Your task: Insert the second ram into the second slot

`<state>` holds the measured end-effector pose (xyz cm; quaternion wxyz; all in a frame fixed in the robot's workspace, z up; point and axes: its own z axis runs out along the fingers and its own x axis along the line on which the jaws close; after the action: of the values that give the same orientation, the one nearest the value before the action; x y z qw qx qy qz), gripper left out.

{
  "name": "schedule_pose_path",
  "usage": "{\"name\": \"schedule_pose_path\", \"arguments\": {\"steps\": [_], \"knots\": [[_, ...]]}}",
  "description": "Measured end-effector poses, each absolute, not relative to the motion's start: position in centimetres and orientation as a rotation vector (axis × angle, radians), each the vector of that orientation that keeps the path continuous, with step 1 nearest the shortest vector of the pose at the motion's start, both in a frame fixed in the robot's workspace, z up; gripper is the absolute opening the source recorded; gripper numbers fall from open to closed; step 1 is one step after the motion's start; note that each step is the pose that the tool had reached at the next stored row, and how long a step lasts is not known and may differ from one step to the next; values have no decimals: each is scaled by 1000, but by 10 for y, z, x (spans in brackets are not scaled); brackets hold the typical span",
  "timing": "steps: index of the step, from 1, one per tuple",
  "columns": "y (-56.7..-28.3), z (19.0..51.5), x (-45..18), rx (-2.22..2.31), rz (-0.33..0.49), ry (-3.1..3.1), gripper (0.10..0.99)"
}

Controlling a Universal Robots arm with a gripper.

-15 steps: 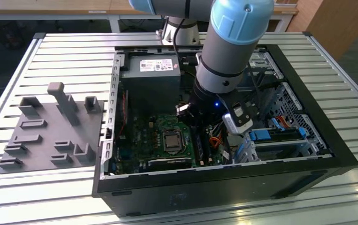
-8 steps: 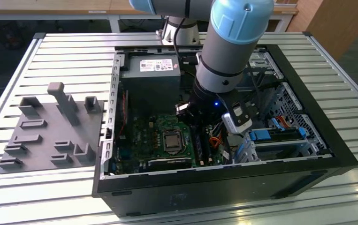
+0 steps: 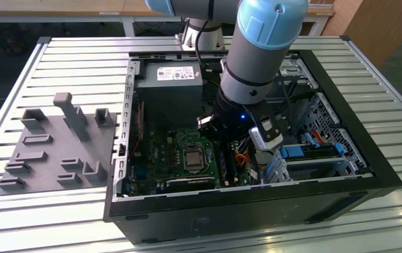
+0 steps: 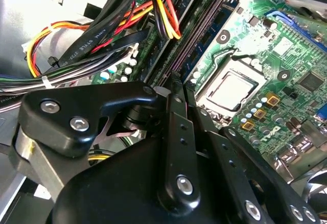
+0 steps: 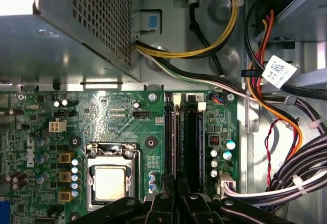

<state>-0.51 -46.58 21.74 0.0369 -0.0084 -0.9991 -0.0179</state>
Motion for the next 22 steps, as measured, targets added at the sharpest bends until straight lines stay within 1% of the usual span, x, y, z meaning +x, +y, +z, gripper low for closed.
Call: {"name": "schedule_pose_path", "arguments": {"steps": [5,22], "knots": [[-466,222,-5,-26,-55,-3067,137],[-466,221,-2,-14,-49,-3063,137]]}}
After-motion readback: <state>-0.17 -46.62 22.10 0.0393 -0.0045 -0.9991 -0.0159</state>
